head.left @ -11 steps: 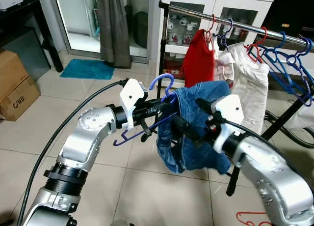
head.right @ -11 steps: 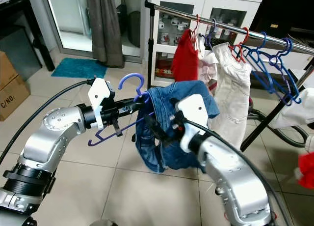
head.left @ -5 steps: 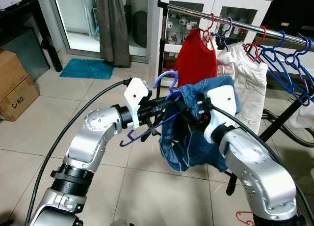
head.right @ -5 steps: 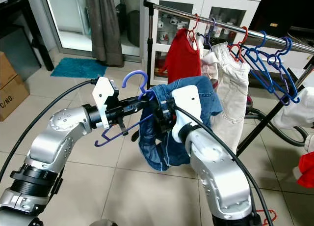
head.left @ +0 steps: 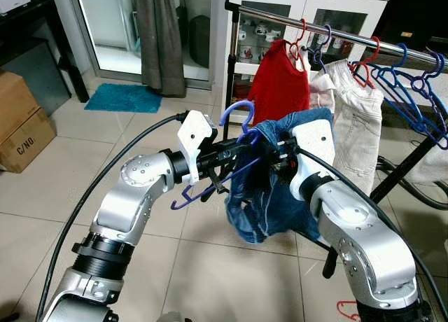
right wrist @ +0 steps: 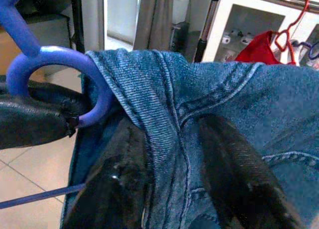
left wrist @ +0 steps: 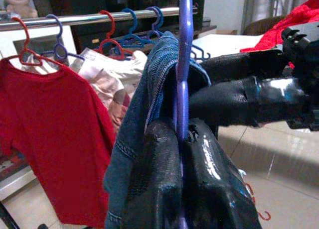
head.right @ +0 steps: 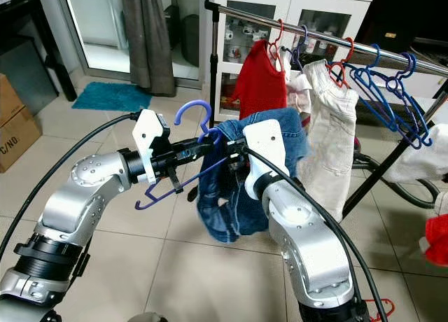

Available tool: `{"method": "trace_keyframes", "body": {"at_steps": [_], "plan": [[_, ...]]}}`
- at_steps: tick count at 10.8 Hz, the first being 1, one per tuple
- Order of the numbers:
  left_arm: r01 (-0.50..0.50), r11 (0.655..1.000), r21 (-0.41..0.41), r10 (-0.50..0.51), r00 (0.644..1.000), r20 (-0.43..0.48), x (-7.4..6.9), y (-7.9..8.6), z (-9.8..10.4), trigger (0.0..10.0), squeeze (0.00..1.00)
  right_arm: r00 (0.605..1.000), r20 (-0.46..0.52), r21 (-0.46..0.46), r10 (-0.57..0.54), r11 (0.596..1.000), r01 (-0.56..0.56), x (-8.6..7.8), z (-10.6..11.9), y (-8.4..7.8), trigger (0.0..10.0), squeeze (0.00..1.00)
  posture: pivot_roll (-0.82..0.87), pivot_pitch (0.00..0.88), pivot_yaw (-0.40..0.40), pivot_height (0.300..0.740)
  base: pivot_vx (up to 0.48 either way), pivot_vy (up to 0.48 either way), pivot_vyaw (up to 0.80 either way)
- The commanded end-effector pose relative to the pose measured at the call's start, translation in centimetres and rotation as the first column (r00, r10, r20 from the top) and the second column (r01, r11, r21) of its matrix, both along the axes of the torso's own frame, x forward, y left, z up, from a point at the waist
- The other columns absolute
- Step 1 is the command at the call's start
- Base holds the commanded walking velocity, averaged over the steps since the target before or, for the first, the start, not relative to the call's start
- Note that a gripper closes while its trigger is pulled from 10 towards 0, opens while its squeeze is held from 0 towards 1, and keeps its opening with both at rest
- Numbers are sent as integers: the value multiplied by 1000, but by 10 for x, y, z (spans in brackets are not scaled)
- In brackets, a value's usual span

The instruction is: Hang hanger

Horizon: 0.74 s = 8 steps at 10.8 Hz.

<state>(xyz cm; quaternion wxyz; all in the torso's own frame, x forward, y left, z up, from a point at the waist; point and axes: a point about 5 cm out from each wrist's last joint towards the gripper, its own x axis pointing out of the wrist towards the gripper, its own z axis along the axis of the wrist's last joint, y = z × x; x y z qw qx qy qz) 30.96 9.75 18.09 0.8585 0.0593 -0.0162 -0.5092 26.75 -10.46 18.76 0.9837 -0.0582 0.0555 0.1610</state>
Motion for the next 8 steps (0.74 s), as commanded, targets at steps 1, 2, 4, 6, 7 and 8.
{"method": "trace_keyframes", "body": {"at_steps": [1, 2, 4, 6, 7, 8], "plan": [[35, 999, -22, -33, 997, 70, -2, -5, 18, 0, 0, 1000, 0, -7, -18, 1000, 18, 3, 1, -3, 0, 0, 33, 0, -29, 740, 0, 0, 0], [35, 999, -19, -34, 997, 68, -2, -5, 18, 0, 0, 1000, 4, -4, -15, 1000, 15, 3, 2, -3, 0, 0, 34, 0, -32, 740, 0, 0, 0], [19, 1000, 7, -20, 998, 60, -1, -1, 14, 0, 0, 1000, 28, 3, -13, 1000, 13, 4, 5, -4, 0, 0, 31, 0, -31, 740, 0, 0, 0], [6, 1000, 18, -7, 999, 54, 0, 1, 11, 0, 0, 999, 41, 11, -23, 1000, 23, 5, 8, -6, 0, 0, 27, 0, -30, 740, 0, 0, 0], [1, 1000, 21, -2, 999, 52, 1, 1, 10, 0, 0, 999, 45, 15, -30, 999, 30, 6, 9, -8, 0, 0, 26, 0, -30, 740, 0, 0, 0], [-2, 1000, 29, 0, 999, 49, 1, 3, 9, 0, 0, 998, 52, 22, -36, 999, 35, 7, 11, -9, 0, 0, 25, 0, -31, 740, 0, 0, 0]]}}
